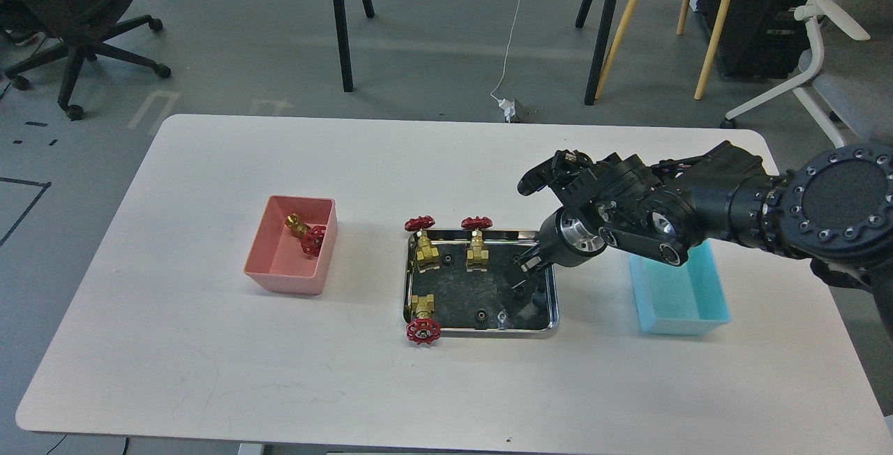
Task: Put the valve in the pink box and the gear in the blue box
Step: 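Lower the right hand onto the small dark gear on the tray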
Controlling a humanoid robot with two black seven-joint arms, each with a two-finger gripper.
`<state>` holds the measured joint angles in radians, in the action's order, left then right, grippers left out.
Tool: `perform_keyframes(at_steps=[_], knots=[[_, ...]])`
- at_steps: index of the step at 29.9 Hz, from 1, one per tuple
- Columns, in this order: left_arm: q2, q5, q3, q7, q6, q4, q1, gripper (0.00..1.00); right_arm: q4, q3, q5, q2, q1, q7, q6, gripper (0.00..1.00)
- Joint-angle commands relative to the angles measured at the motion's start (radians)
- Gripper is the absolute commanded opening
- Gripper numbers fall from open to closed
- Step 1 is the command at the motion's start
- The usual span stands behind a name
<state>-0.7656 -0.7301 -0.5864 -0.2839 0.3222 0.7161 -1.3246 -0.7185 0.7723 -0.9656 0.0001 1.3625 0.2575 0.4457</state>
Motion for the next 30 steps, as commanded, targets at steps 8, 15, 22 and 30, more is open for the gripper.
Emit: perform_keyframes(at_steps=[8,15,22,30], knots=[[-0.003,0.0,0.0,0.0,0.0,-0.014,-0.001,0.98,0.01,0.002,0.004,0.0,-0.007,0.0,0.008,0.78],[-0.001,0.0,0.0,0.002,0.0,-0.021,-0.011,0.98,0.011,0.002,0.034,0.0,-0.007,0.0,0.01,0.78],[-0.001,0.0,0.0,0.0,0.001,-0.024,-0.015,0.98,0.002,-0.001,0.061,0.0,-0.002,0.032,0.008,0.79],[-0.001,-0.002,0.002,0.002,0.0,-0.026,-0.015,0.98,-0.009,-0.004,0.058,0.0,-0.013,0.074,0.008,0.79]])
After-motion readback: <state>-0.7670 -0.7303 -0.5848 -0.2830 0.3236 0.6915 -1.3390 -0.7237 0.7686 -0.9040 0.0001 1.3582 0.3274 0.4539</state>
